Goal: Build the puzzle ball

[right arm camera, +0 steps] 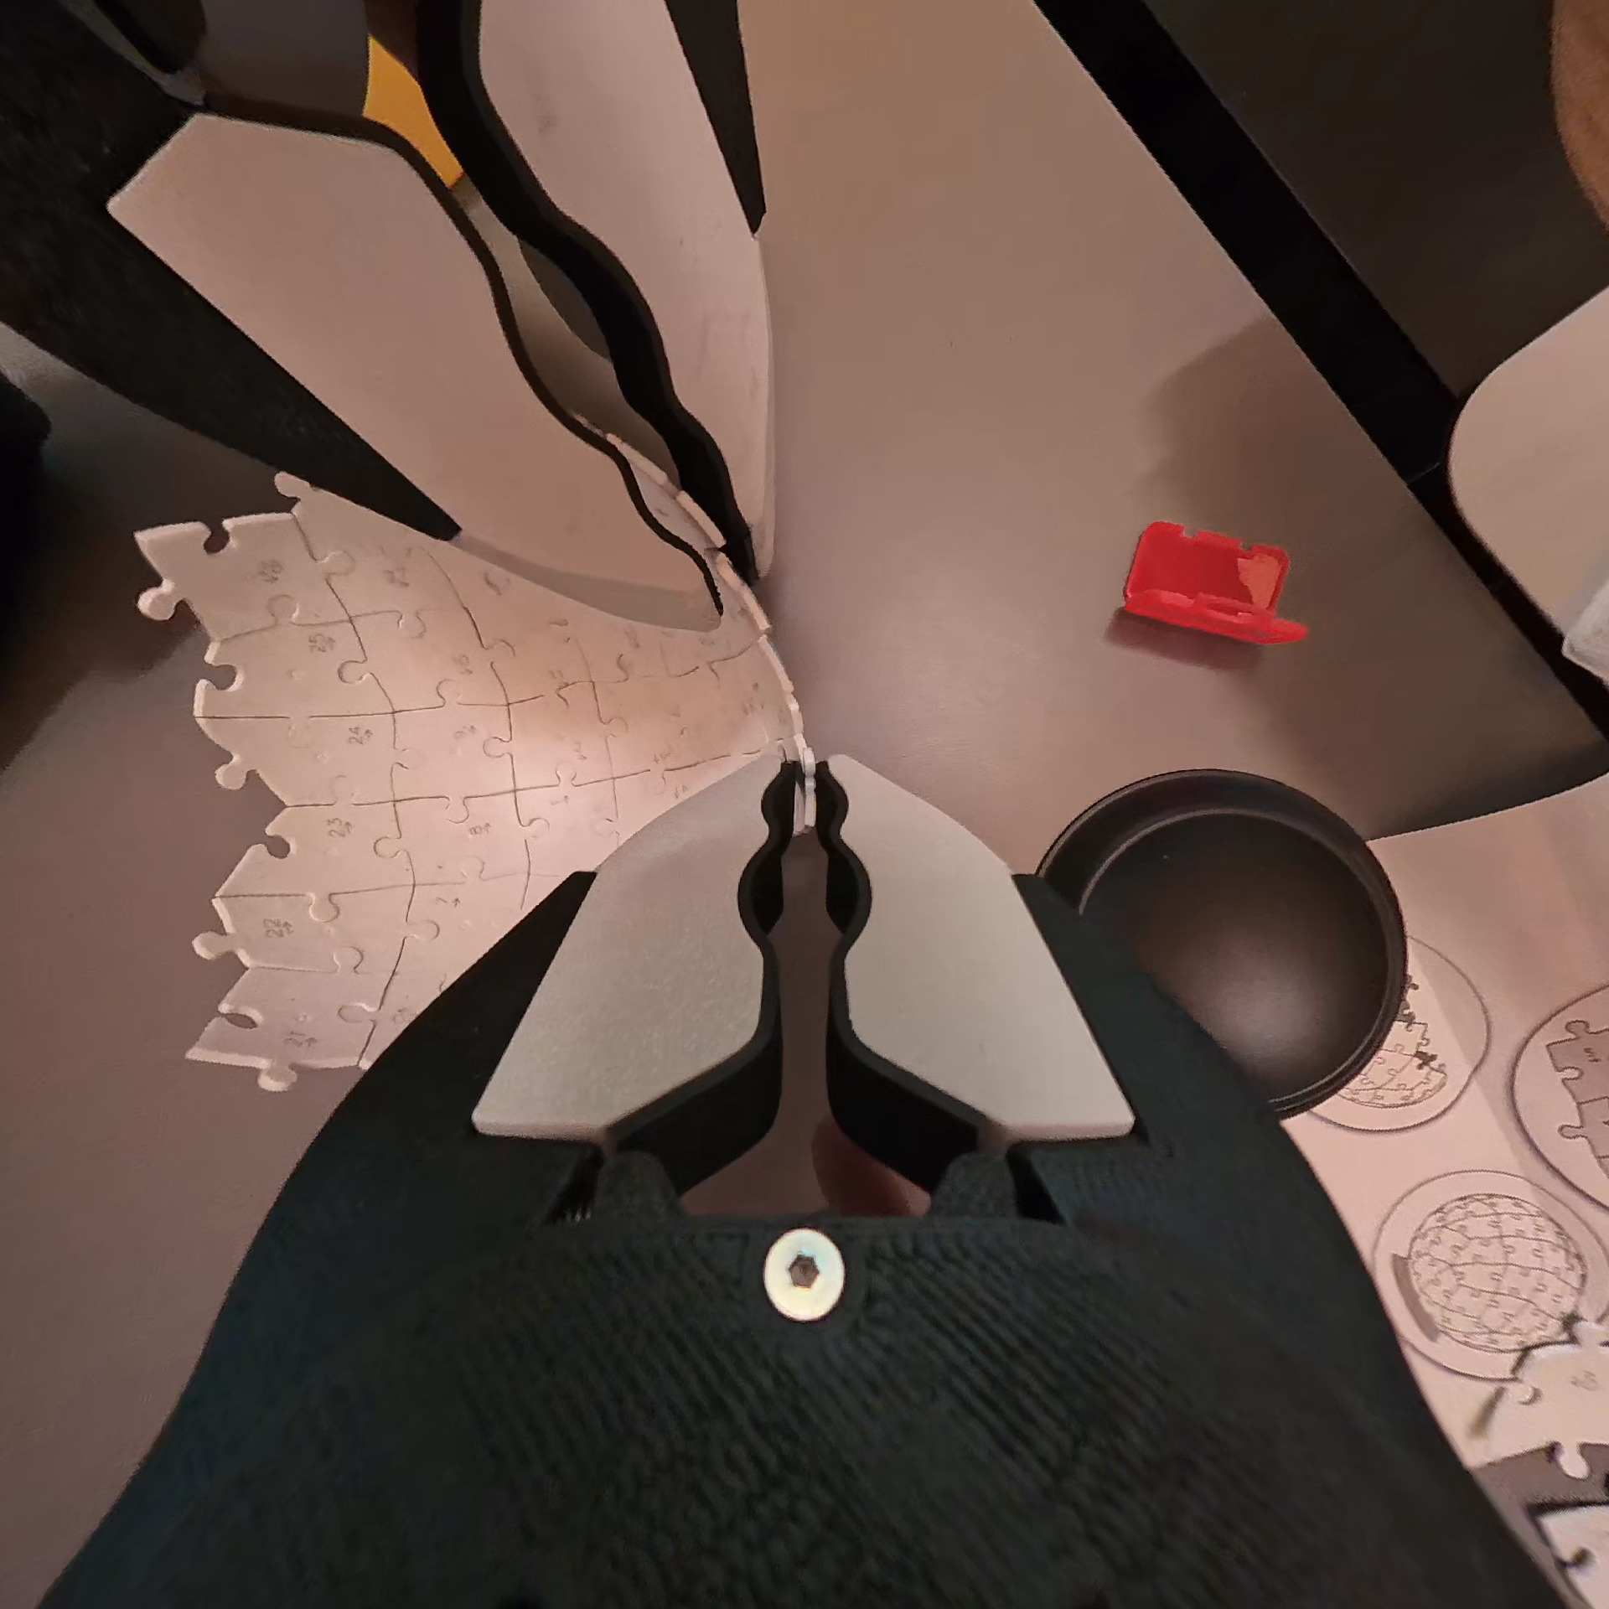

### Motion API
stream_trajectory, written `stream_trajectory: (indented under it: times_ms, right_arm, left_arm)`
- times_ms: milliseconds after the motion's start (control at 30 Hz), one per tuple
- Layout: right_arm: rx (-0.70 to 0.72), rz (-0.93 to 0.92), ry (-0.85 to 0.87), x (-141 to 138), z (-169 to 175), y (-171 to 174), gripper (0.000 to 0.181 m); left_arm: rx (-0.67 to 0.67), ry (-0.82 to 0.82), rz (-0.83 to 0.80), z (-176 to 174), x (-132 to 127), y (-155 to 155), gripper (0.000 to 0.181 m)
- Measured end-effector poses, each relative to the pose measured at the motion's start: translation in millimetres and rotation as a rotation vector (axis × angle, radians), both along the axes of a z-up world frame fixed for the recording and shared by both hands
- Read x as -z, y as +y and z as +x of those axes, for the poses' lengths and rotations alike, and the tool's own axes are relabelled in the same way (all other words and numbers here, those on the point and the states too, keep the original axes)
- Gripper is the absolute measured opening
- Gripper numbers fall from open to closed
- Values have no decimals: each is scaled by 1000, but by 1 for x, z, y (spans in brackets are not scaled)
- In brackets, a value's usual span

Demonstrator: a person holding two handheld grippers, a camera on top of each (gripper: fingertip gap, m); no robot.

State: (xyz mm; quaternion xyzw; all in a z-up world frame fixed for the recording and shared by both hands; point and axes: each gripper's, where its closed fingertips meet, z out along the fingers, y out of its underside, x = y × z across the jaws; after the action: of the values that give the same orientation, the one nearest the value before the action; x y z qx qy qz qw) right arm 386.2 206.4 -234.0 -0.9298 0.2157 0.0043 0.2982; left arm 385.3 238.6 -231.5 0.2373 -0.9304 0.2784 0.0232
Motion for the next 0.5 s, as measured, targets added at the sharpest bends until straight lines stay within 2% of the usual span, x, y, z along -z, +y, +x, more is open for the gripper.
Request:
stream_trajectory:
  times_ms: [500]
  right_arm:
    - [9, -3, -21, 1, 1, -1, 7]
  left_arm:
    - [-2, 9, -3, -1, 0, 1, 7]
